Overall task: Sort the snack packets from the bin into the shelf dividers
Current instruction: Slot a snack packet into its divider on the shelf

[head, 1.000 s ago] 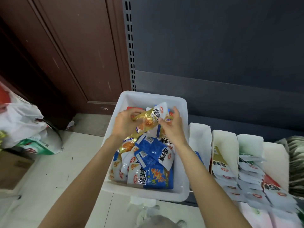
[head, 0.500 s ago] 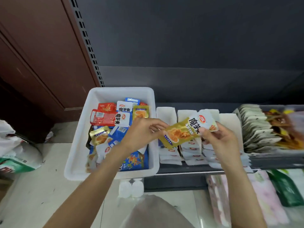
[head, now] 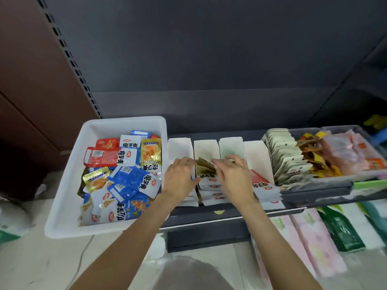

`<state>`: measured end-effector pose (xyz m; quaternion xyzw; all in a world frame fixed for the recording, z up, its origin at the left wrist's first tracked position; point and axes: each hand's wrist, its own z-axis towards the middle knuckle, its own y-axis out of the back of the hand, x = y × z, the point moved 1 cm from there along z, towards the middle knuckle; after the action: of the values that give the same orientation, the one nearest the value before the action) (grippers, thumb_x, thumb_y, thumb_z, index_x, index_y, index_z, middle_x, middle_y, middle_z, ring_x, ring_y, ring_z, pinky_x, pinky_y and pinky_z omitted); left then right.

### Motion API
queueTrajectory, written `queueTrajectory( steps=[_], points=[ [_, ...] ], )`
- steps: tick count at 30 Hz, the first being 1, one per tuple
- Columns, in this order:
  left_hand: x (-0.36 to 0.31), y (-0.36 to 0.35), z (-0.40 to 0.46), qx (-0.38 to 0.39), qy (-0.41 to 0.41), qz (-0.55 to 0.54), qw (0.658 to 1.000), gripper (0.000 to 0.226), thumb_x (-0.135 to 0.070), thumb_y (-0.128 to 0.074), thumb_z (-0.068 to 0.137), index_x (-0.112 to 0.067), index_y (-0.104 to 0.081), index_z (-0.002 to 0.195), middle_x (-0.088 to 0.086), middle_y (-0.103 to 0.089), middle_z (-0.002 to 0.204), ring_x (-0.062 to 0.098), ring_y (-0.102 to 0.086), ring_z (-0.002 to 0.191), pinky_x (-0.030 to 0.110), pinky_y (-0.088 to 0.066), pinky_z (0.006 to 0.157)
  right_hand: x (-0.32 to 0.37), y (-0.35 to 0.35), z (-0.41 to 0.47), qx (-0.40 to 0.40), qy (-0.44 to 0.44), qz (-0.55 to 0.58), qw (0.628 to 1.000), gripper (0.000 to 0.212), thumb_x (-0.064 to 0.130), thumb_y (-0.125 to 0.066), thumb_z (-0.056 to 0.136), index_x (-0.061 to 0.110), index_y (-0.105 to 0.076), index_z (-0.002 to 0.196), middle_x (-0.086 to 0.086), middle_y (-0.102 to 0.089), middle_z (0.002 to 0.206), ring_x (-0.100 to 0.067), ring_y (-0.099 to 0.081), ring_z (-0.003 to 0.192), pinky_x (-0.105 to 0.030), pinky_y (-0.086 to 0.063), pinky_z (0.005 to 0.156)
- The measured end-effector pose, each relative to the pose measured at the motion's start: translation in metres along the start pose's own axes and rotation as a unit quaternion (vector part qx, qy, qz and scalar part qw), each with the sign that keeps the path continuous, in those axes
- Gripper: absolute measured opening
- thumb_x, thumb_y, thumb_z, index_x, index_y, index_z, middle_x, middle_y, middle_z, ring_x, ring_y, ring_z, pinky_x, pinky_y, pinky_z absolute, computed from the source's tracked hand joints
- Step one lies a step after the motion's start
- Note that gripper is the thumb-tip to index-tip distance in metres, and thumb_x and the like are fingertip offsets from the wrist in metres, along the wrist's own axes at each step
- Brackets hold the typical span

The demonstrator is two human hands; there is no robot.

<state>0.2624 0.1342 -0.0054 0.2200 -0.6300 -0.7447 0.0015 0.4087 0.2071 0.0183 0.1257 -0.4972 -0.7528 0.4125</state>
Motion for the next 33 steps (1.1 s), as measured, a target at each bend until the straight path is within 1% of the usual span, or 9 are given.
queueTrajectory(
  steps=[3, 6, 11, 14, 17, 25, 29, 31, 33],
  points=[
    [0.001, -0.001, -0.001, 0.017, -0.005, 0.001, 1.0, 0.056, -0.038, -0.061, 0.088, -0.023, -0.043, 0.138, -0.004, -0.047, 0.137, 0.016, -0.043, 0.122, 0.03, -0.037, 0.101, -0.004, -0.011, 0.001, 0.06, 0.049, -0.103, 0.992, 0.029, 0.006, -0.077, 0.07, 0.02, -0.075, 0.095, 0.005, -0.073, 0.094, -0.025, -0.055, 0.096, -0.032, -0.04, 0.076],
    [0.004, 0.003, -0.002, 0.031, -0.004, -0.026, 0.999, 0.053, -0.033, -0.059, 0.09, -0.023, -0.042, 0.139, -0.004, -0.048, 0.138, 0.016, -0.041, 0.124, 0.028, -0.034, 0.102, -0.004, -0.007, 0.0, 0.071, 0.069, -0.078, 0.992, 0.044, 0.0, -0.076, 0.063, 0.021, -0.074, 0.101, 0.004, -0.072, 0.099, -0.025, -0.052, 0.095, -0.032, -0.028, 0.074],
    [0.031, 0.027, -0.025, -0.062, 0.036, -0.052, 0.996, 0.038, -0.032, -0.059, 0.09, -0.023, -0.057, 0.127, -0.003, -0.062, 0.123, 0.018, -0.053, 0.115, 0.033, -0.036, 0.099, 0.037, 0.008, 0.011, 0.15, 0.064, 0.121, 0.979, 0.032, 0.004, -0.06, 0.085, 0.019, -0.069, 0.112, 0.001, -0.07, 0.105, -0.02, -0.056, 0.101, -0.032, -0.045, 0.088],
    [0.077, 0.035, -0.048, -0.137, 0.074, -0.041, 0.987, 0.027, -0.023, -0.066, 0.085, -0.019, -0.067, 0.112, 0.001, -0.071, 0.103, 0.022, -0.064, 0.095, 0.039, -0.048, 0.087, 0.072, 0.001, 0.02, 0.193, 0.087, 0.184, 0.96, 0.024, 0.014, -0.055, 0.093, 0.022, -0.068, 0.112, 0.004, -0.07, 0.107, -0.013, -0.063, 0.094, -0.024, -0.049, 0.083],
    [0.123, 0.041, -0.062, -0.14, 0.121, -0.026, 0.982, 0.021, -0.02, -0.065, 0.085, -0.015, -0.068, 0.106, 0.003, -0.072, 0.094, 0.025, -0.066, 0.084, 0.033, -0.052, 0.071, 0.107, -0.02, 0.037, 0.244, 0.118, 0.198, 0.942, 0.024, 0.019, -0.05, 0.096, 0.021, -0.068, 0.111, 0.005, -0.069, 0.11, -0.012, -0.063, 0.096, -0.023, -0.048, 0.078],
    [0.163, 0.039, -0.049, 0.047, 0.174, 0.084, 0.98, 0.059, -0.056, -0.048, 0.089, -0.026, -0.039, 0.139, -0.004, -0.042, 0.139, 0.018, -0.036, 0.129, 0.035, -0.031, 0.106, 0.149, -0.115, 0.123, 0.303, 0.205, -0.058, 0.929, 0.032, 0.019, -0.054, 0.089, 0.013, -0.058, 0.12, -0.007, -0.058, 0.124, -0.026, -0.05, 0.116, -0.034, -0.036, 0.096],
    [0.169, 0.034, -0.051, 0.053, 0.178, 0.097, 0.978, 0.06, -0.059, -0.045, 0.089, -0.025, -0.037, 0.139, -0.007, -0.039, 0.139, 0.016, -0.034, 0.129, 0.034, -0.028, 0.106, 0.153, -0.151, 0.146, 0.38, 0.172, -0.171, 0.892, 0.086, 0.042, -0.072, 0.075, 0.011, -0.027, 0.143, -0.013, -0.047, 0.133, -0.029, -0.045, 0.122, -0.04, -0.033, 0.102],
    [0.169, 0.032, -0.051, 0.048, 0.176, 0.09, 0.979, 0.06, -0.059, -0.046, 0.089, -0.025, -0.038, 0.138, -0.007, -0.039, 0.138, 0.015, -0.034, 0.129, 0.034, -0.027, 0.107, 0.152, -0.162, 0.149, 0.386, 0.174, -0.208, 0.882, 0.091, 0.042, -0.075, 0.073, 0.012, -0.025, 0.143, -0.012, -0.048, 0.131, -0.029, -0.047, 0.119, -0.041, -0.033, 0.1],
    [0.17, 0.032, -0.051, 0.047, 0.176, 0.088, 0.979, 0.06, -0.059, -0.046, 0.089, -0.024, -0.038, 0.137, -0.006, -0.04, 0.138, 0.016, -0.034, 0.129, 0.035, -0.027, 0.108, 0.152, -0.166, 0.149, 0.362, 0.184, -0.228, 0.885, 0.077, 0.035, -0.075, 0.075, 0.014, -0.034, 0.137, -0.01, -0.05, 0.127, -0.029, -0.05, 0.114, -0.039, -0.035, 0.096]
  ],
)
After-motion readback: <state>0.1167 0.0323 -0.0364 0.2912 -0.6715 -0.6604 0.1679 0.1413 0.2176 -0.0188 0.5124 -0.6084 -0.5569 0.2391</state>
